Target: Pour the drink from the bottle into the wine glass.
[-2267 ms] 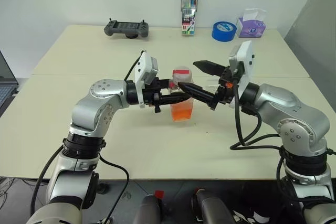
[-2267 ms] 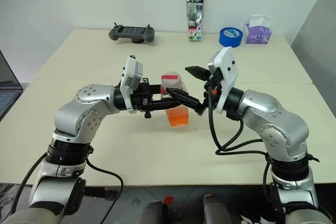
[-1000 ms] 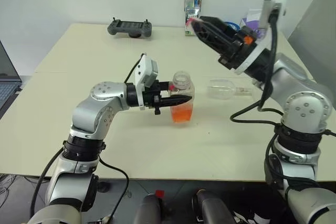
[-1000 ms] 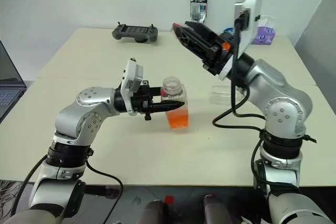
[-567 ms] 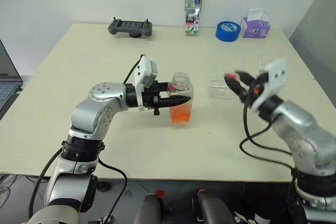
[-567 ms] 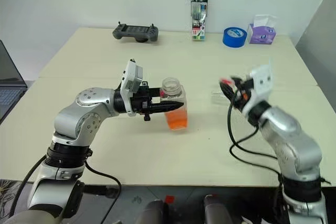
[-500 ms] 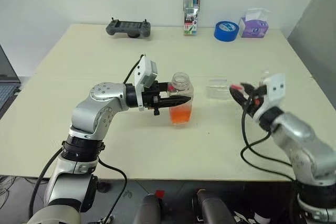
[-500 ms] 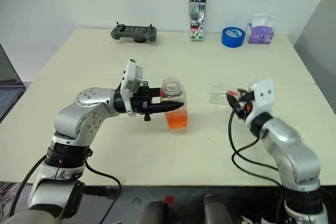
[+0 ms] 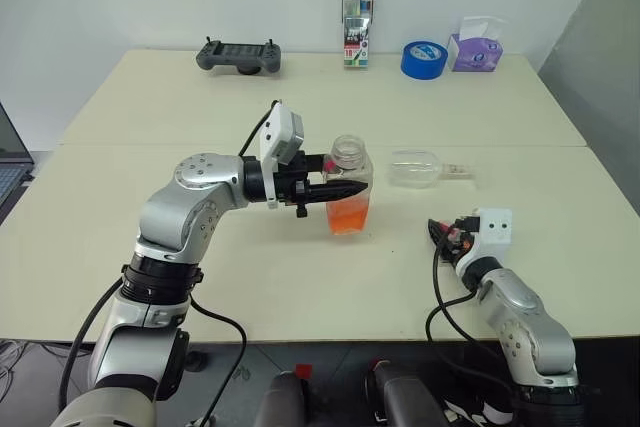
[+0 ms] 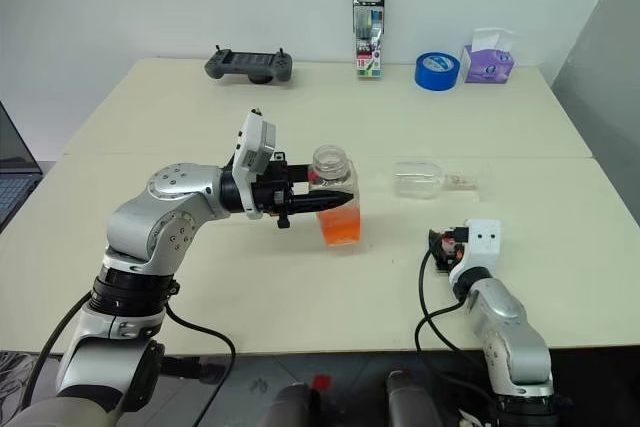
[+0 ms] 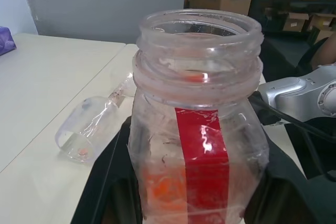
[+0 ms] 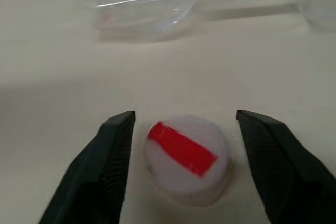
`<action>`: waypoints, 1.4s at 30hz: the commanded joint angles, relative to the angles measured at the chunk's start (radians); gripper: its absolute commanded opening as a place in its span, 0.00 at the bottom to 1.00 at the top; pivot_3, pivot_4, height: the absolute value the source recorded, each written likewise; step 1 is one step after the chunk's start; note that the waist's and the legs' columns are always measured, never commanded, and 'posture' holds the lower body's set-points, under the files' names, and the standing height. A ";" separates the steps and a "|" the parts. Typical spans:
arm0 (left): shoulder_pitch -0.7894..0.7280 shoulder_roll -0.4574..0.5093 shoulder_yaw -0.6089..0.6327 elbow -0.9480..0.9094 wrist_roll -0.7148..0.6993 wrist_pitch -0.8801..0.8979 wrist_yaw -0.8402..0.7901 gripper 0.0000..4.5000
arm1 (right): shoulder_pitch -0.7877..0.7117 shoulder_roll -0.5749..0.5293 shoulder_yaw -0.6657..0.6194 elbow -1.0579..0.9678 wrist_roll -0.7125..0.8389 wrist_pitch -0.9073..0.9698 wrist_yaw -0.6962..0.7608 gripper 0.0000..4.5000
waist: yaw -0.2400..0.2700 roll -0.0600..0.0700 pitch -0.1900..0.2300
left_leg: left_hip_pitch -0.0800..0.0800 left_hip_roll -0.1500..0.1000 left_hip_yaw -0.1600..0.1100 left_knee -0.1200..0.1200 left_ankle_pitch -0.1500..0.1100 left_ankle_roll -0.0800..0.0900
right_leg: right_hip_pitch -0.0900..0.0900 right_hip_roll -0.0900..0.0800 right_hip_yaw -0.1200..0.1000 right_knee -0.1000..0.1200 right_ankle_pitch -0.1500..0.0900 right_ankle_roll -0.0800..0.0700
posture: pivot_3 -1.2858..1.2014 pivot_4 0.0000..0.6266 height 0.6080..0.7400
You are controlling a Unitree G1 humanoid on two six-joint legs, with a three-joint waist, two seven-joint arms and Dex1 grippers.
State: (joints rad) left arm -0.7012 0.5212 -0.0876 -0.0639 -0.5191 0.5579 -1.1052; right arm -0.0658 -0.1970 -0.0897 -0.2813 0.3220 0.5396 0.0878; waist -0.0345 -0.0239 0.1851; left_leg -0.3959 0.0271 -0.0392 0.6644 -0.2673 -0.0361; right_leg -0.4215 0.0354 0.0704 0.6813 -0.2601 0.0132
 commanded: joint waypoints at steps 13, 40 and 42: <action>0.001 0.008 0.043 -0.029 0.006 -0.020 0.039 0.41 | 0.001 -0.246 -0.038 -0.284 0.070 -0.073 0.319 1.00 | 0.000 0.000 0.000 | 0.000 0.000 0.000 0.000 0.000 0.000 | 0.000 0.000 0.000 0.001 0.000 0.000 | 0.52 0.24 1.00; -0.072 -0.069 0.350 0.418 0.347 -0.287 0.923 0.41 | -0.567 -0.403 -0.013 -0.268 0.679 0.279 0.471 1.00 | 0.007 -0.001 0.000 | -0.004 -0.001 -0.006 0.001 0.000 0.000 | 0.000 -0.013 -0.007 0.000 0.004 -0.004 | 0.52 0.24 1.00; -0.066 -0.084 0.378 0.439 0.314 -0.300 0.905 0.41 | -0.570 -0.402 -0.011 -0.266 0.677 0.280 0.471 1.00 | 0.006 -0.001 0.000 | -0.004 -0.001 -0.006 0.002 0.000 0.000 | 0.000 -0.013 -0.007 0.000 0.004 -0.003 | 0.52 0.24 1.00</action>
State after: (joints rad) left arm -0.7525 0.4373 0.2568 0.3944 -0.1741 0.3005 -0.1936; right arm -0.6105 -0.6034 -0.0932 -0.5396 0.9950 0.8328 0.5593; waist -0.0282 -0.0247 0.1853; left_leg -0.3998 0.0264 -0.0457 0.6664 -0.2672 -0.0360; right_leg -0.4211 0.0225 0.0628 0.6815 -0.2559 0.0100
